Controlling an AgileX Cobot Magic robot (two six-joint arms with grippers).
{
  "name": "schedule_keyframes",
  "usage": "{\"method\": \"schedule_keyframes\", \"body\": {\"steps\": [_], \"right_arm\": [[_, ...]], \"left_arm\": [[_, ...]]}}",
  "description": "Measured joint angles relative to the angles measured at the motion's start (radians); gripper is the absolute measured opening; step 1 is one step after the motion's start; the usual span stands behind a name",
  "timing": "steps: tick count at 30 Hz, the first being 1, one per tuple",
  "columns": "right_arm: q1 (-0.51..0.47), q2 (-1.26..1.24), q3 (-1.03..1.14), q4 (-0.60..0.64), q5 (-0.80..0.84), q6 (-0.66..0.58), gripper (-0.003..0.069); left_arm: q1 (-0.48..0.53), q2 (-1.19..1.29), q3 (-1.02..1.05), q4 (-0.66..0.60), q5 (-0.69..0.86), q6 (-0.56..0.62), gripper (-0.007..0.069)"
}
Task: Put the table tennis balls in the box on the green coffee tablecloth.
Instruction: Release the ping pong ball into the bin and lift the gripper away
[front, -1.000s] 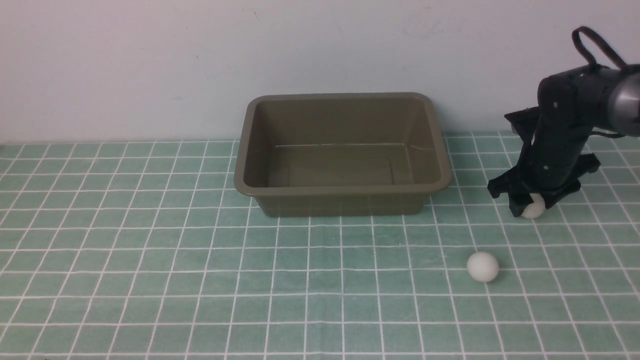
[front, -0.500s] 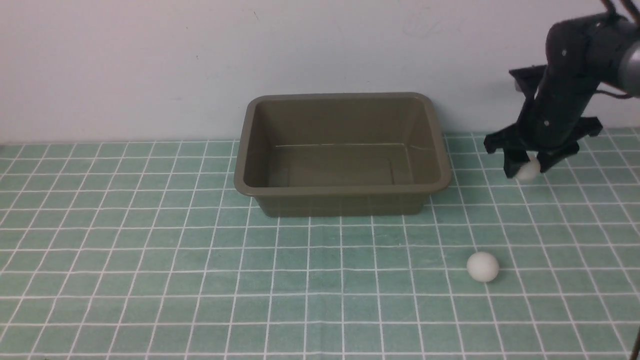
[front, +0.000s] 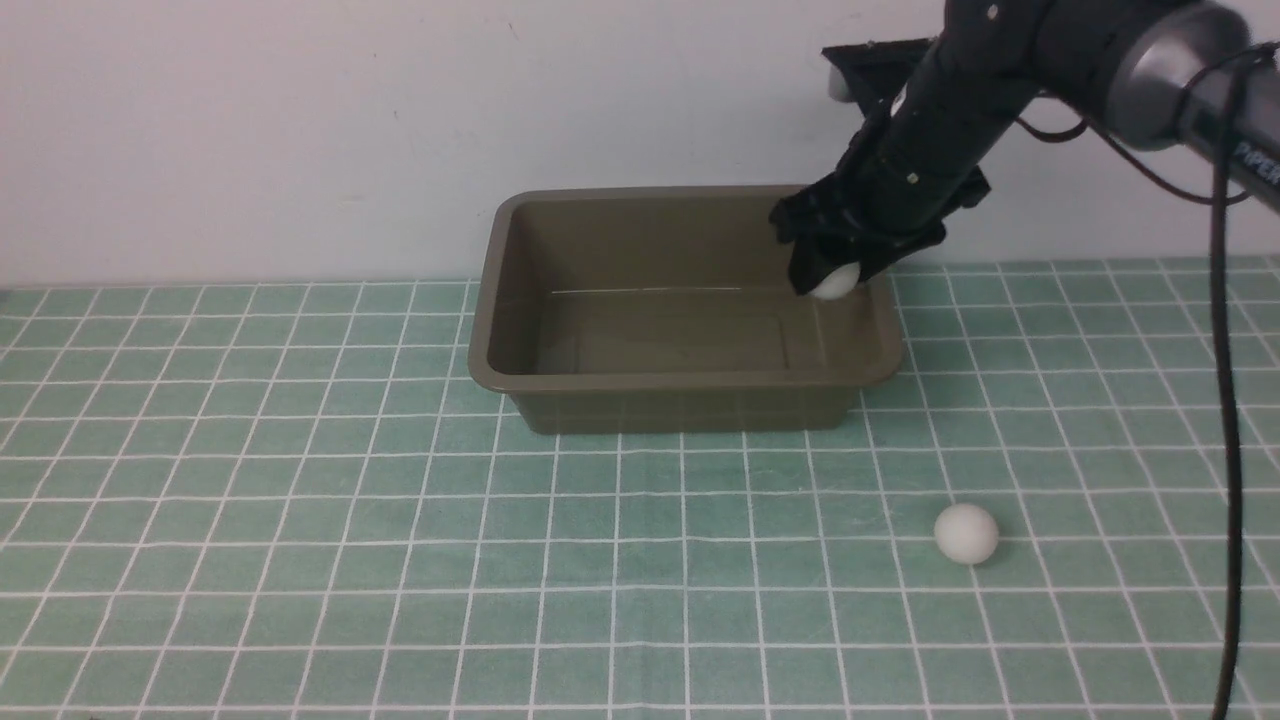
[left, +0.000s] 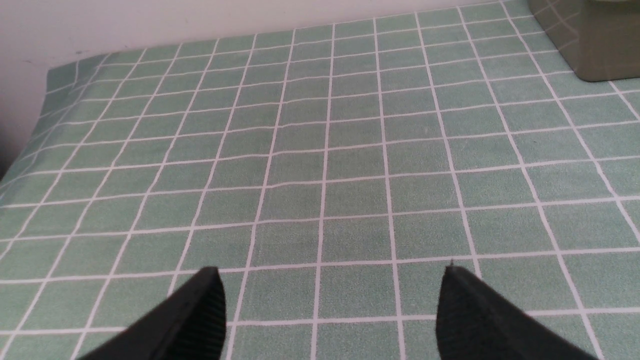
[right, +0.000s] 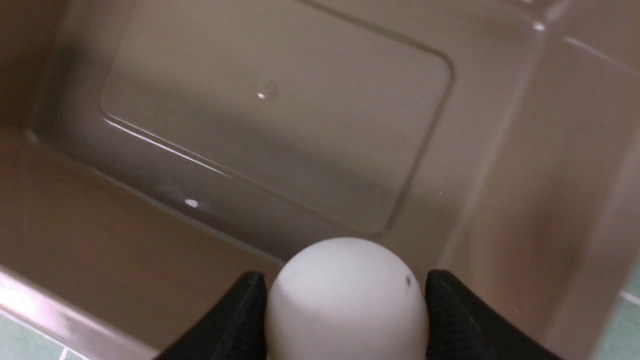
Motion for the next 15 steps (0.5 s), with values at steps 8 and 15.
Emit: {"method": "schedule_keyframes", "body": {"steps": [8, 15], "right_arm": [[0.001, 0.037, 0.000, -0.006, -0.047, -0.008, 0.0367], [0.001, 0.043, 0.000, 0.001, -0.095, -0.015, 0.0367]], "left_arm": [[0.000, 0.000, 0.000, 0.000, 0.000, 0.000, 0.0510], [0.000, 0.000, 0.000, 0.000, 0.000, 0.000, 0.0510]]}}
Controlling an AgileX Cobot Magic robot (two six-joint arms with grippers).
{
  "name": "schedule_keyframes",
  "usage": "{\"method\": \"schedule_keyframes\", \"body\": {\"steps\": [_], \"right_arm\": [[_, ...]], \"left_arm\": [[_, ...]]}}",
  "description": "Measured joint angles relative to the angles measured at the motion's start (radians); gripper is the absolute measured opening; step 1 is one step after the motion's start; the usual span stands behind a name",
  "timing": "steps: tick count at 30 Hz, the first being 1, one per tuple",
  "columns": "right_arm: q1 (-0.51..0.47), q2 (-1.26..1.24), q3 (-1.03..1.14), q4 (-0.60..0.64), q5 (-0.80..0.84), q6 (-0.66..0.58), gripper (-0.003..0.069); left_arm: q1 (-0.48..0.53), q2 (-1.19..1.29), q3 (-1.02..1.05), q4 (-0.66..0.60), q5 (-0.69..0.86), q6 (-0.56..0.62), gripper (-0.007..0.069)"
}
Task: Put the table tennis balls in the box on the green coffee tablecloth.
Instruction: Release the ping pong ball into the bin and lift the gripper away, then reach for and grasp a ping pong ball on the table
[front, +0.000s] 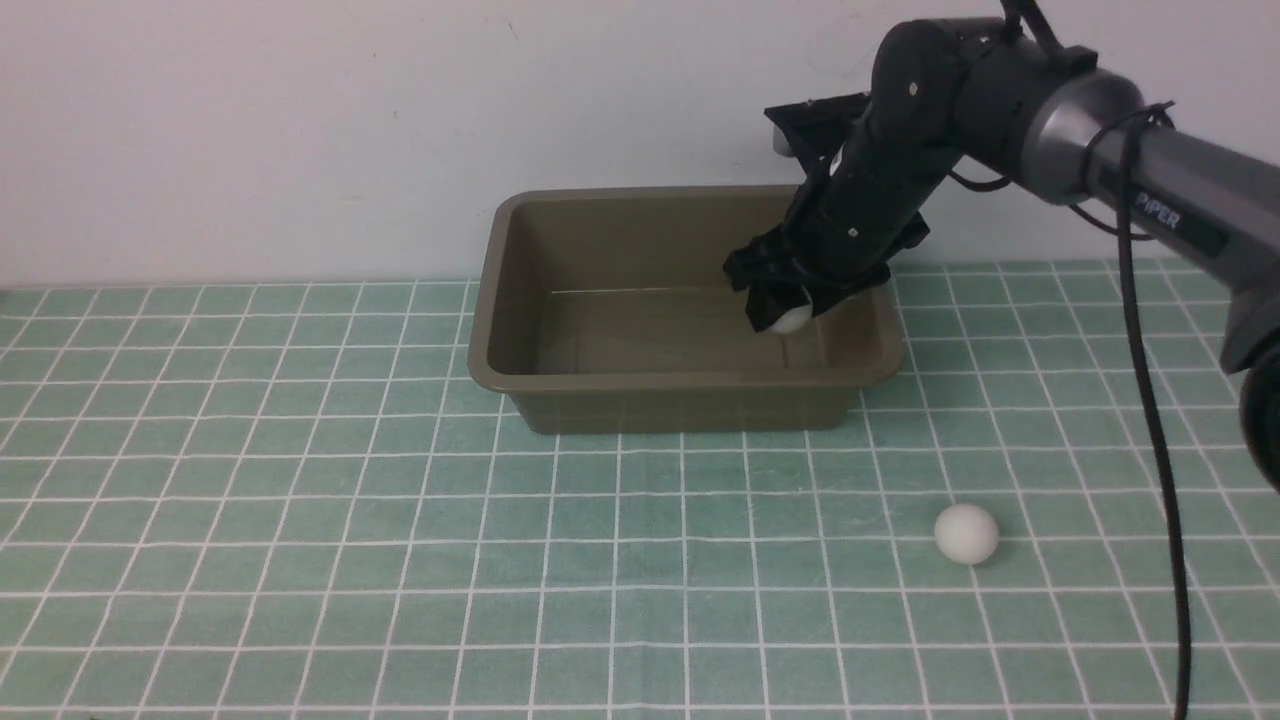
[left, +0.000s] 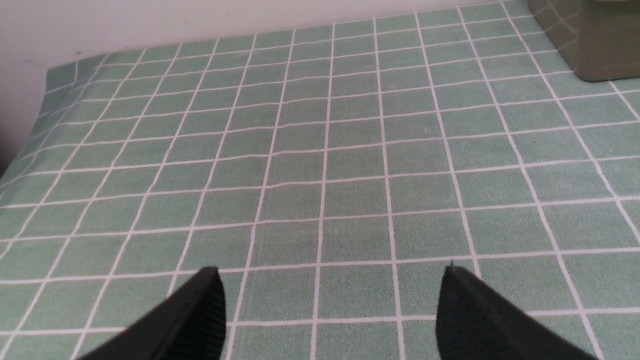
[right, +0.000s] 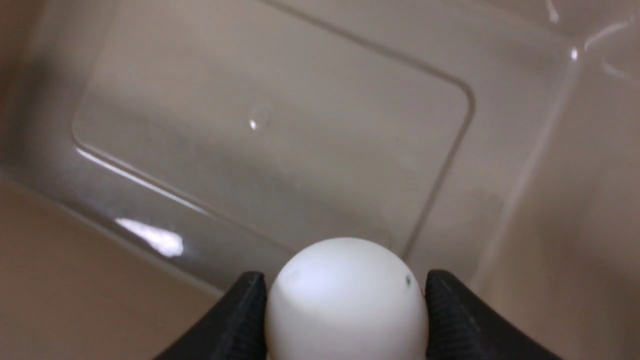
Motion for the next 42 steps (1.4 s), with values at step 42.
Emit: {"method": "schedule_keyframes", "body": {"steps": [42], "right_arm": [[-0.099, -0.458, 0.160, -0.111, 0.155, 0.019, 0.0428]], "left_arm": [[0.000, 0.000, 0.000, 0.000, 0.000, 0.000, 0.0510]]}}
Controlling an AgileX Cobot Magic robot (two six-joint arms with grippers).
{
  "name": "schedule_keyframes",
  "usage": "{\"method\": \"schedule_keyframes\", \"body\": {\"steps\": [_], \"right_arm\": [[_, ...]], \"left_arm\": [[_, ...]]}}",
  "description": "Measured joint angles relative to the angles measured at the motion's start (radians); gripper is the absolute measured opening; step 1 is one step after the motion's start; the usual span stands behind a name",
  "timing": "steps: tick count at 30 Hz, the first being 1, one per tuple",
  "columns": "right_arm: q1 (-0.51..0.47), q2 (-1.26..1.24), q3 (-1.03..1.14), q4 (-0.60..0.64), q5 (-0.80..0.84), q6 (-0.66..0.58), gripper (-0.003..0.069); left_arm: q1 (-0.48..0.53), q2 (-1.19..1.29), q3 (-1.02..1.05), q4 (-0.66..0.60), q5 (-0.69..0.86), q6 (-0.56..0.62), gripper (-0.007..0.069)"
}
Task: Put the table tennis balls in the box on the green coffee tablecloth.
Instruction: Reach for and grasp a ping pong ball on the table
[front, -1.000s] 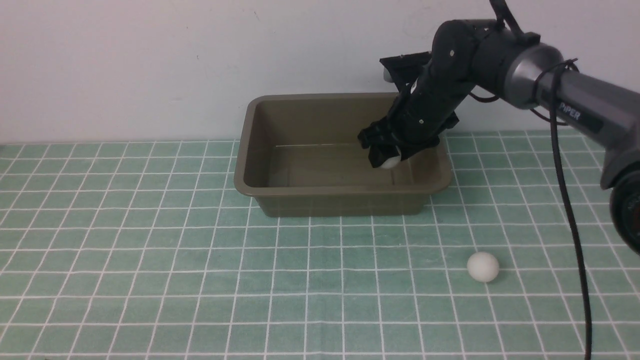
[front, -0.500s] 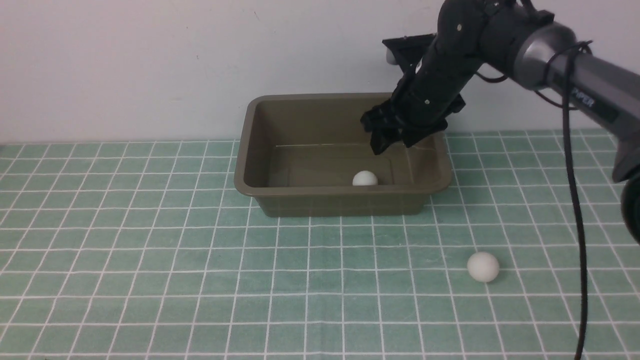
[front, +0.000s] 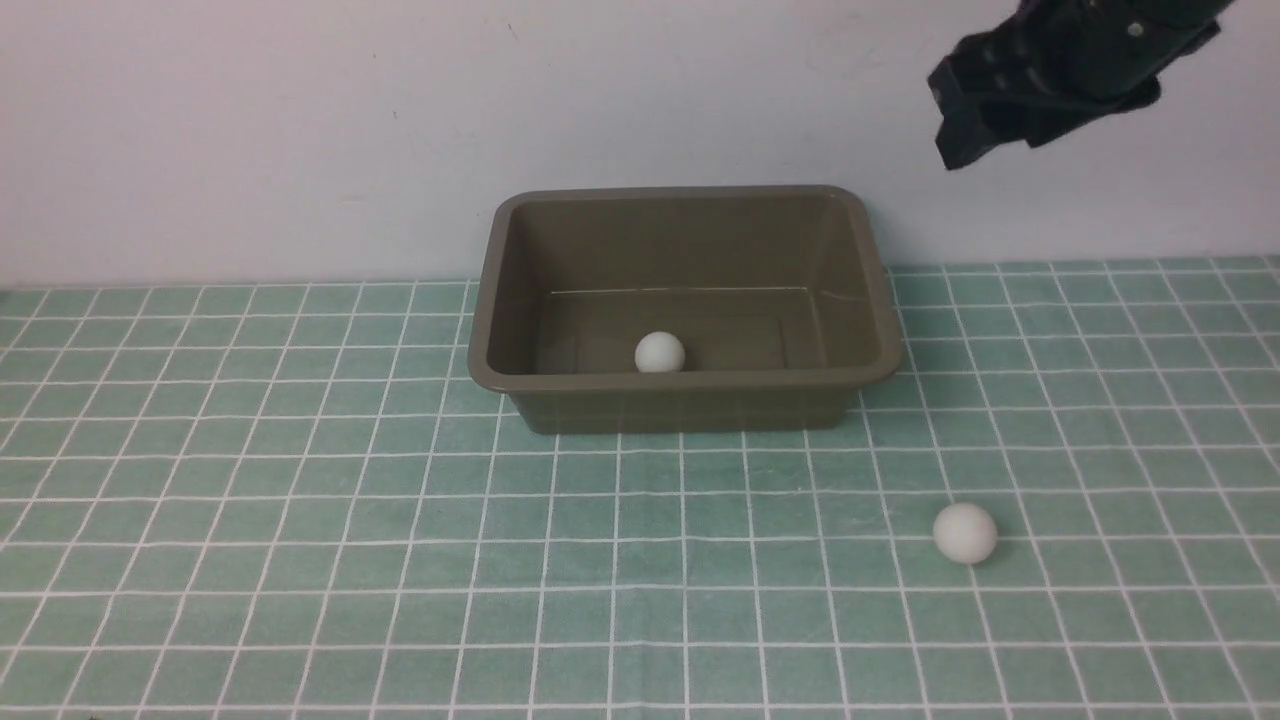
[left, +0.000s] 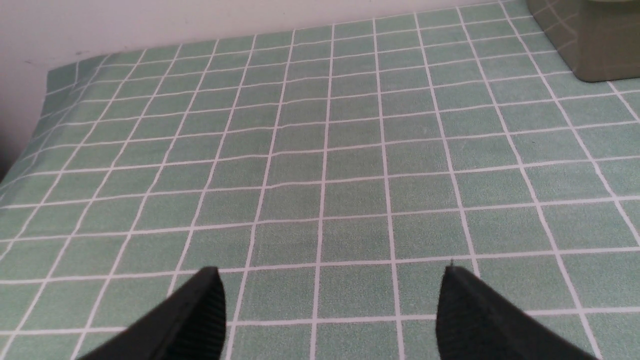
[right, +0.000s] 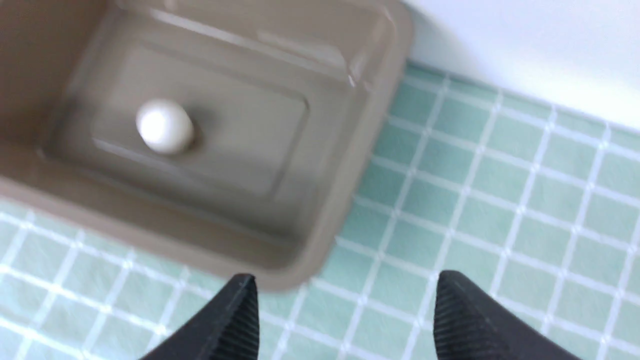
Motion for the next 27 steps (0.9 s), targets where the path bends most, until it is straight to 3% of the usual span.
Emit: {"method": "schedule_keyframes", "body": {"steps": [16, 27], "right_arm": [[0.000, -0.077, 0.471, -0.040, -0.021, 0.003, 0.0428], [0.000, -0.077, 0.707, -0.019, -0.294, 0.004, 0.0428]], "left_arm": [[0.000, 0.000, 0.000, 0.000, 0.000, 0.000, 0.0510], [0.000, 0.000, 0.000, 0.000, 0.000, 0.000, 0.0510]]}}
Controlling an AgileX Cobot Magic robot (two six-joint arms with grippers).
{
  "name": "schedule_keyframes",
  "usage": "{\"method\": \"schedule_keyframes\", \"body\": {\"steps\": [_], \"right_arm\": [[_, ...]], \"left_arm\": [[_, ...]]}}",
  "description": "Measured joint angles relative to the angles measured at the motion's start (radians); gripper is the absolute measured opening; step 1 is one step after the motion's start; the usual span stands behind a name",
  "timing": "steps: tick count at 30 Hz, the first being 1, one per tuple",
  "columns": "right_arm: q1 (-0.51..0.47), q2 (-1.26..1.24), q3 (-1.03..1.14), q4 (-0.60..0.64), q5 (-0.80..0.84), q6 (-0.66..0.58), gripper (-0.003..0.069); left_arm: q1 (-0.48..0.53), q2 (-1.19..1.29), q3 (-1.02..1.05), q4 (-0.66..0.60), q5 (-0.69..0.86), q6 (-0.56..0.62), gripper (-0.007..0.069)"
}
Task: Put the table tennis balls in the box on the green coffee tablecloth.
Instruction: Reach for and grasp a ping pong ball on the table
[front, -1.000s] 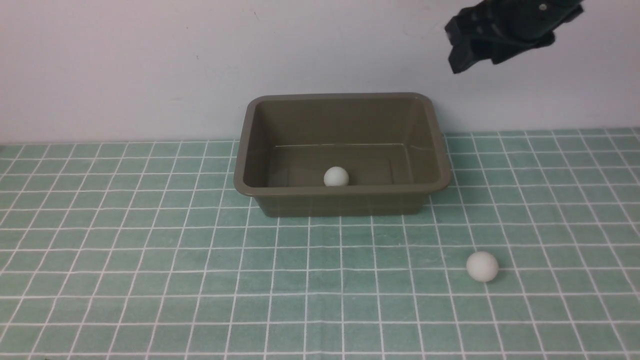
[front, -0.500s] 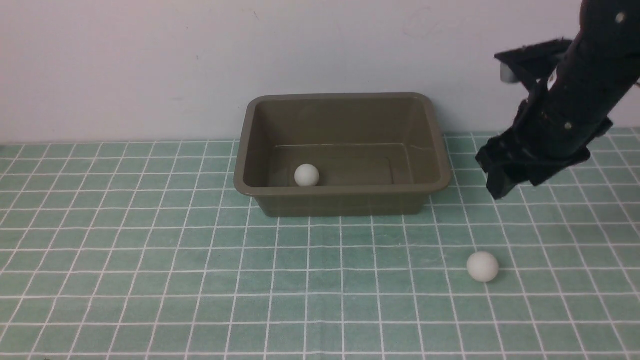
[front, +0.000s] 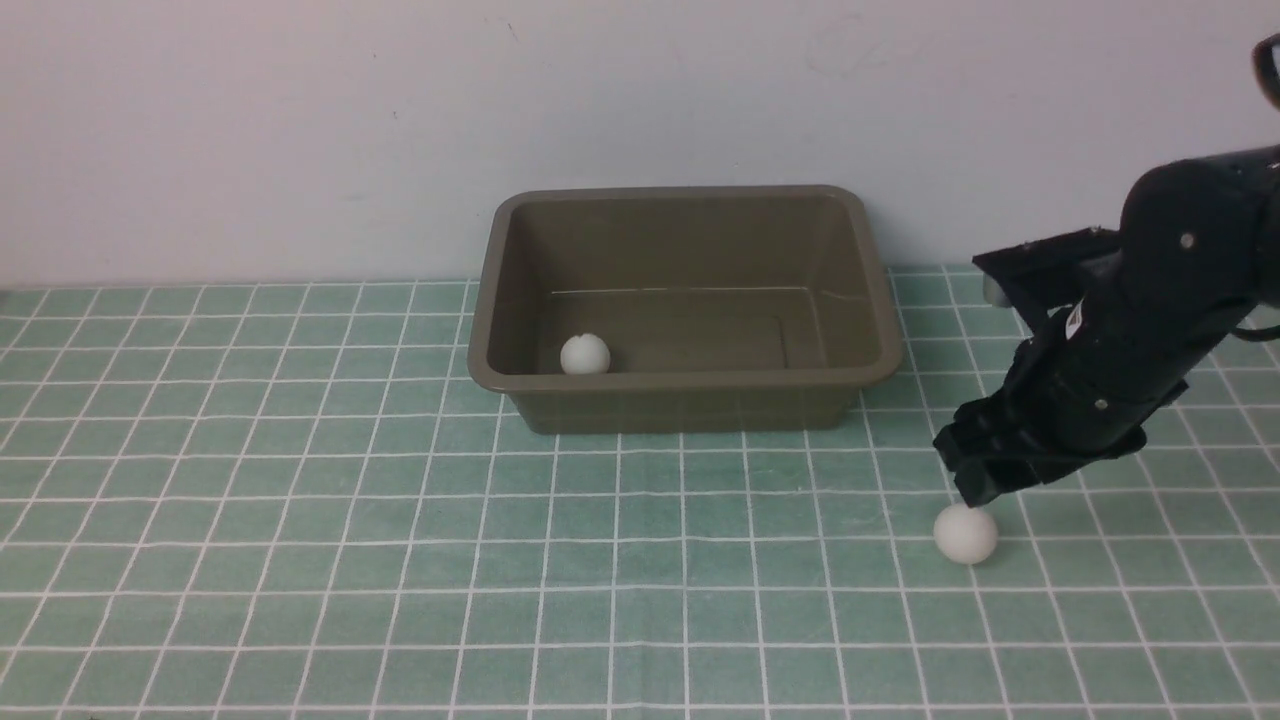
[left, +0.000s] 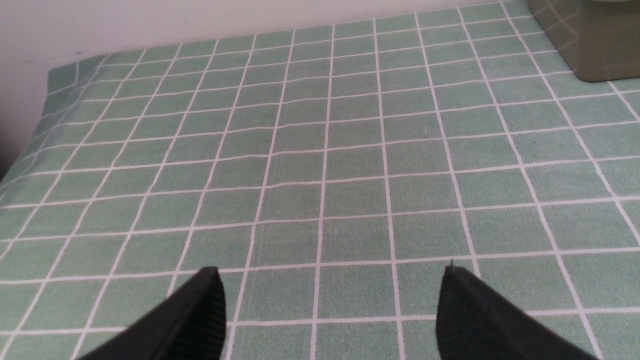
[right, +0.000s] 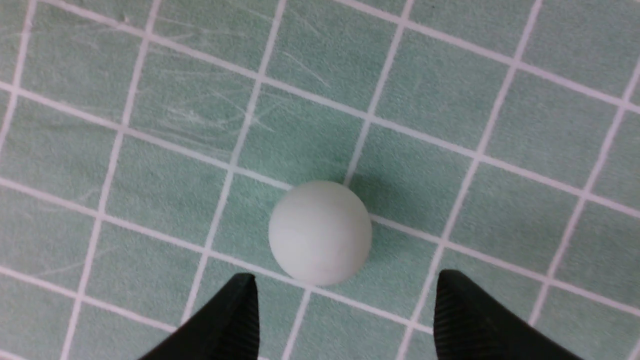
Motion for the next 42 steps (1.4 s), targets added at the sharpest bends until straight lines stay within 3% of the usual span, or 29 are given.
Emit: {"method": "schedule_keyframes", "body": {"steps": [9, 27, 32, 36, 42], "right_arm": [[0.000, 0.000, 0.062, 0.051, -0.152, 0.004, 0.0428], [0.000, 0.150, 0.063, 0.051, -0.178, 0.015, 0.0426], [0.000, 0.168, 0.063, 0.051, -0.177, 0.015, 0.0363], [0.000, 0.168, 0.049, 0.051, -0.140, 0.015, 0.0363], [0.000, 0.168, -0.089, 0.050, 0.057, 0.015, 0.0363]], "left_arm": [[0.000, 0.000, 0.000, 0.000, 0.000, 0.000, 0.0510], [0.000, 0.000, 0.000, 0.000, 0.000, 0.000, 0.0510], [0.000, 0.000, 0.000, 0.000, 0.000, 0.000, 0.0510], [0.000, 0.000, 0.000, 0.000, 0.000, 0.000, 0.0510], [0.000, 0.000, 0.000, 0.000, 0.000, 0.000, 0.0510]]}}
